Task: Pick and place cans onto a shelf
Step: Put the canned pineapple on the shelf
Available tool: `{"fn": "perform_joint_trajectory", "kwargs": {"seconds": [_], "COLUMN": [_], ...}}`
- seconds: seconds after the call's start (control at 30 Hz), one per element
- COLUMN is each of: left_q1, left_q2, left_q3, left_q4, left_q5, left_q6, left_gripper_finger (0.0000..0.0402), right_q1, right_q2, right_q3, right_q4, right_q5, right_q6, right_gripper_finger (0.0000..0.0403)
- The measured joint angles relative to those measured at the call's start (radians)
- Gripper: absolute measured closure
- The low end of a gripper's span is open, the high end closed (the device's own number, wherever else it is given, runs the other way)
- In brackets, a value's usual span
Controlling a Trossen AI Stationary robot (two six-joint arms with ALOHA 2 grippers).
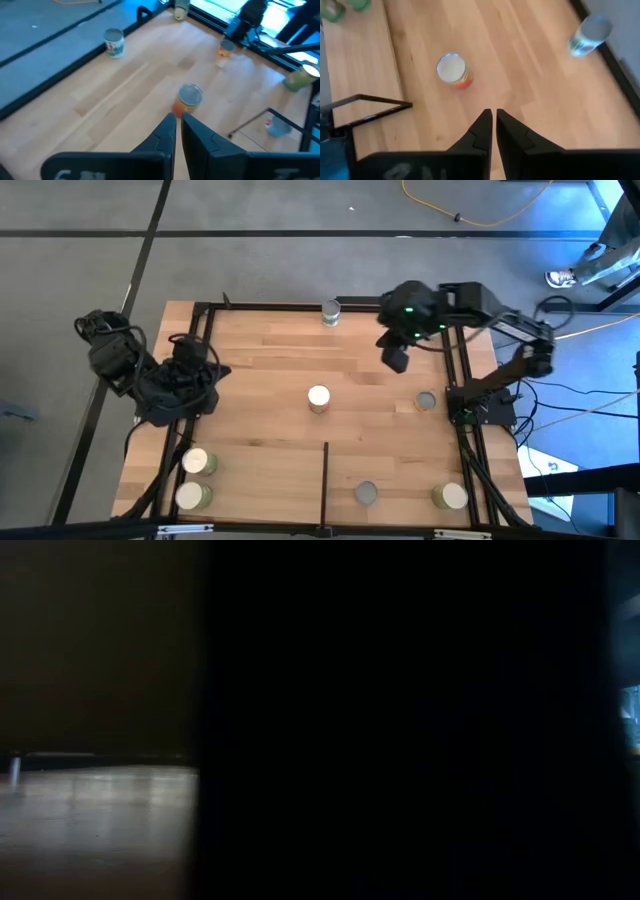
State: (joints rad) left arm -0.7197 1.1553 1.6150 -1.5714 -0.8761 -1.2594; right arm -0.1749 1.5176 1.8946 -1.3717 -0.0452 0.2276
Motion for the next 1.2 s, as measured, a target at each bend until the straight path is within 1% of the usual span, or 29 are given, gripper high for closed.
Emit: {"fn": "perform_joint_trajectory", "kwargs": {"seconds": [0.13,0.2,0.37,0.43,0.53,0.6,0.8,0.9,0.97,1.1,1.2], "left_q1": [0.022,0.030,0.059,0.076,0.099,0.109,0.117,0.117,0.117,0.117,0.117], "left_q2": [0.000,0.000,0.003,0.003,0.002,0.002,0.003,0.003,0.003,0.003,0.003], "left_q3": [0.000,0.000,0.000,0.000,0.000,0.000,0.000,0.000,0.000,0.000,0.000], "left_q4": [0.000,0.000,0.000,0.000,0.000,0.000,0.000,0.000,0.000,0.000,0.000], "left_q5": [0.016,0.032,0.025,0.025,0.025,0.027,0.031,0.032,0.032,0.032,0.032], "left_q6": [0.041,0.052,0.103,0.126,0.164,0.191,0.261,0.275,0.276,0.276,0.277], "left_gripper_finger": [0.0379,0.0379,0.0379,0.0379,0.0379,0.0379,0.0379,0.0379,0.0379,0.0379,0.0379], "right_q1": [-0.005,-0.015,-0.026,-0.025,-0.026,-0.026,-0.011,0.008,0.020,0.037,0.043], "right_q2": [0.103,0.151,0.263,0.302,0.352,0.382,0.463,0.500,0.522,0.558,0.572], "right_q3": [0.079,0.115,0.172,0.179,0.180,0.180,0.174,0.158,0.156,0.156,0.156], "right_q4": [-0.002,0.000,0.014,0.034,0.073,0.081,0.091,0.094,0.105,0.158,0.194], "right_q5": [-0.004,-0.039,-0.196,-0.218,-0.222,-0.225,-0.226,-0.227,-0.227,-0.226,-0.204], "right_q6": [0.063,0.081,0.028,0.018,-0.004,-0.057,-0.390,-0.511,-0.549,-0.560,-0.563], "right_gripper_finger": [0.0375,0.0375,0.0375,0.0375,0.0375,0.0375,0.0375,0.0375,0.0375,0.0375,0.0380]}}
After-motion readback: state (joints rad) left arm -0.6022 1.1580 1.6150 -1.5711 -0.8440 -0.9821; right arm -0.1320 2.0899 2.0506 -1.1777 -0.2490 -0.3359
